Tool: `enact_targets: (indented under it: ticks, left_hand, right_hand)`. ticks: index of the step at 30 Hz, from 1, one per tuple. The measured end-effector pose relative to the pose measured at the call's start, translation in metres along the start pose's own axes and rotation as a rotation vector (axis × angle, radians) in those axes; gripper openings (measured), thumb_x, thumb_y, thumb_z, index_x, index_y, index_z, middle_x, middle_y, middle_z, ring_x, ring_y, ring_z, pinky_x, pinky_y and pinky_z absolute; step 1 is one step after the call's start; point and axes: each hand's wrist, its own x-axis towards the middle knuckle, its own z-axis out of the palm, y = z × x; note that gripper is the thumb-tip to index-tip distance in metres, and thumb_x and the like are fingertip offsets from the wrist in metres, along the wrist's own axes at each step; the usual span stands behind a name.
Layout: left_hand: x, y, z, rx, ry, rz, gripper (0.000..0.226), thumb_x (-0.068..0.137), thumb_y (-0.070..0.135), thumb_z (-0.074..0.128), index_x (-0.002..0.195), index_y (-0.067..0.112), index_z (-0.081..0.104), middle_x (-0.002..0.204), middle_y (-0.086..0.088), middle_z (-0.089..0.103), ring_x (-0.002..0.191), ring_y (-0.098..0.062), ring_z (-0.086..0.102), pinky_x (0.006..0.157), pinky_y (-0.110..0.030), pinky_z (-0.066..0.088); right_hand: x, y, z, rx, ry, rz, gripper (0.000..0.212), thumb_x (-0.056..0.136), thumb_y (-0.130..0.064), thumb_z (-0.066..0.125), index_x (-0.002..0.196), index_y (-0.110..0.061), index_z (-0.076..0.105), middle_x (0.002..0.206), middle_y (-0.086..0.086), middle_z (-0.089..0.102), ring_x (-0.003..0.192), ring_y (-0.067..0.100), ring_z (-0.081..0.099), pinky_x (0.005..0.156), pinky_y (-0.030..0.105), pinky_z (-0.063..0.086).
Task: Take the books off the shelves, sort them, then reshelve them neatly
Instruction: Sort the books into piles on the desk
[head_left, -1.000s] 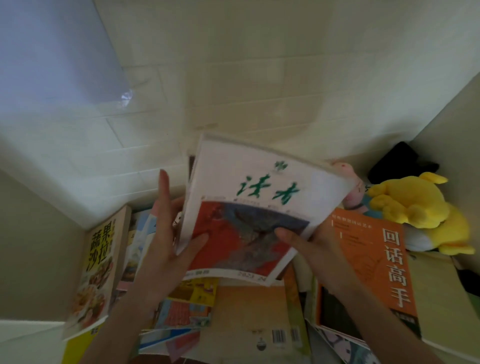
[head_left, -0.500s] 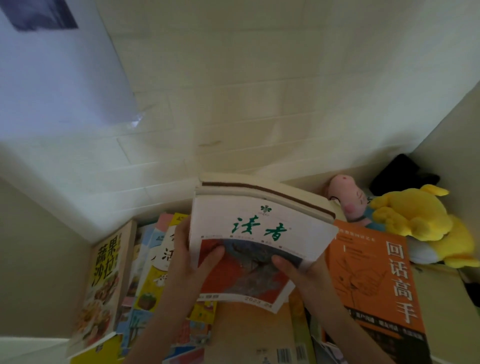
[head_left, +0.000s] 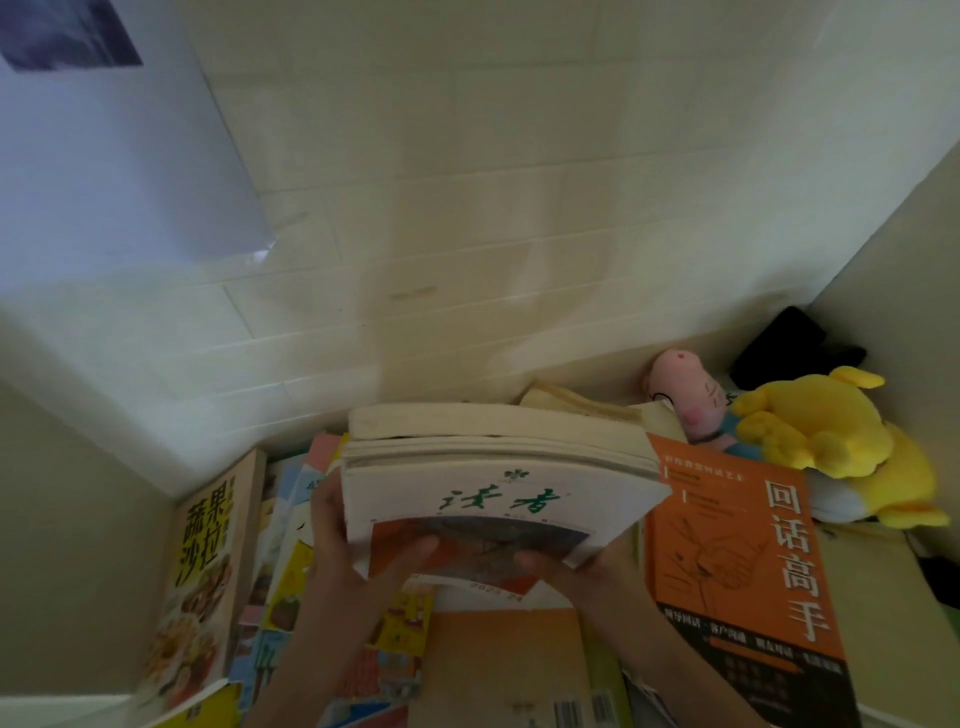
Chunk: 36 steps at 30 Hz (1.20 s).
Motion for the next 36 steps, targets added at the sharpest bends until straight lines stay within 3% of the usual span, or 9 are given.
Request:
enact_targets:
  ticks: [6, 8, 11, 16, 18, 20, 22, 29, 36]
  left_hand:
    - [0.002, -0.002, -0.002, 0.050, -0.007, -0.026, 0.067, 0.064, 0.050, 0.072, 0.104, 0.080, 0.027, 0.107, 0.050, 0.042, 0.105, 0.025, 0.043, 0.077, -0.007, 0.045]
    - [0.003, -0.005, 0.000, 0.064, -0.013, -0.014, 0.070, 0.074, 0.035, 0.079, 0.101, 0.078, 0.031, 0.101, 0.051, 0.046, 0.097, 0.027, 0.046, 0.071, -0.001, 0.043]
    - [0.010, -0.010, 0.002, 0.114, -0.002, -0.013, 0.060, 0.078, 0.015, 0.076, 0.110, 0.050, 0.038, 0.096, 0.047, 0.050, 0.092, 0.024, 0.050, 0.069, -0.001, 0.042]
    - [0.031, -0.006, 0.007, 0.032, 0.017, -0.116, 0.060, 0.065, 0.056, 0.065, 0.119, 0.045, 0.043, 0.110, 0.017, 0.058, 0.098, 0.000, 0.059, 0.076, -0.024, 0.051]
    - [0.037, 0.000, 0.013, 0.004, 0.005, -0.173, 0.063, 0.068, 0.054, 0.069, 0.123, 0.033, 0.045, 0.108, 0.010, 0.059, 0.095, -0.008, 0.061, 0.076, -0.032, 0.054]
    - [0.040, 0.001, 0.018, 0.027, -0.003, -0.238, 0.039, 0.080, 0.036, 0.073, 0.109, 0.029, 0.047, 0.100, 0.008, 0.057, 0.090, -0.011, 0.060, 0.075, -0.035, 0.053]
    - [0.041, -0.007, 0.020, 0.089, -0.052, -0.307, 0.029, 0.081, 0.030, 0.070, 0.100, 0.031, 0.048, 0.095, 0.007, 0.059, 0.086, -0.013, 0.061, 0.071, -0.031, 0.051]
    - [0.027, -0.051, 0.032, 0.270, -0.142, -0.524, 0.040, 0.082, 0.032, 0.071, 0.114, 0.012, 0.055, 0.095, -0.003, 0.063, 0.076, -0.010, 0.060, 0.055, -0.016, 0.043]
    - [0.027, -0.059, 0.030, 0.345, -0.226, -0.534, 0.026, 0.086, 0.035, 0.066, 0.106, 0.024, 0.053, 0.085, 0.008, 0.063, 0.074, -0.007, 0.062, 0.058, -0.018, 0.047]
  right_hand:
    - [0.001, 0.004, 0.010, 0.110, 0.040, -0.085, 0.040, 0.076, -0.013, 0.068, 0.115, -0.013, 0.059, 0.101, -0.010, 0.070, 0.093, -0.005, 0.064, 0.074, 0.009, 0.049]
    - [0.001, 0.006, 0.011, 0.144, 0.039, -0.086, 0.046, 0.074, -0.018, 0.066, 0.119, -0.015, 0.055, 0.104, -0.011, 0.070, 0.097, -0.004, 0.064, 0.077, 0.010, 0.049]
    - [0.005, 0.007, 0.011, 0.113, 0.047, -0.115, 0.050, 0.082, -0.024, 0.071, 0.126, -0.014, 0.051, 0.113, -0.009, 0.068, 0.108, 0.004, 0.062, 0.085, 0.016, 0.050]
    - [0.018, -0.010, 0.000, 0.138, 0.025, -0.109, 0.061, 0.081, -0.027, 0.071, 0.134, -0.016, 0.042, 0.119, 0.001, 0.066, 0.109, 0.017, 0.065, 0.080, 0.028, 0.057]
    - [0.020, -0.021, -0.009, 0.139, -0.002, -0.090, 0.059, 0.078, -0.027, 0.068, 0.130, -0.020, 0.041, 0.117, 0.001, 0.066, 0.104, 0.017, 0.067, 0.076, 0.030, 0.058]
    - [0.019, -0.028, -0.018, 0.121, -0.036, -0.061, 0.055, 0.080, -0.029, 0.068, 0.127, -0.026, 0.040, 0.114, -0.002, 0.066, 0.100, 0.014, 0.068, 0.075, 0.032, 0.059]
    - [0.019, -0.023, -0.023, 0.076, -0.029, -0.019, 0.053, 0.080, -0.030, 0.070, 0.124, -0.028, 0.041, 0.109, -0.005, 0.067, 0.097, 0.012, 0.069, 0.078, 0.034, 0.059]
    - [0.018, 0.032, -0.021, -0.016, -0.041, 0.182, 0.035, 0.085, -0.029, 0.067, 0.116, -0.022, 0.053, 0.106, 0.001, 0.071, 0.093, 0.015, 0.071, 0.083, 0.037, 0.058]
    - [0.026, 0.043, -0.020, -0.069, -0.064, 0.253, 0.035, 0.088, -0.033, 0.064, 0.119, -0.025, 0.050, 0.106, -0.004, 0.070, 0.089, 0.009, 0.070, 0.072, 0.022, 0.057]
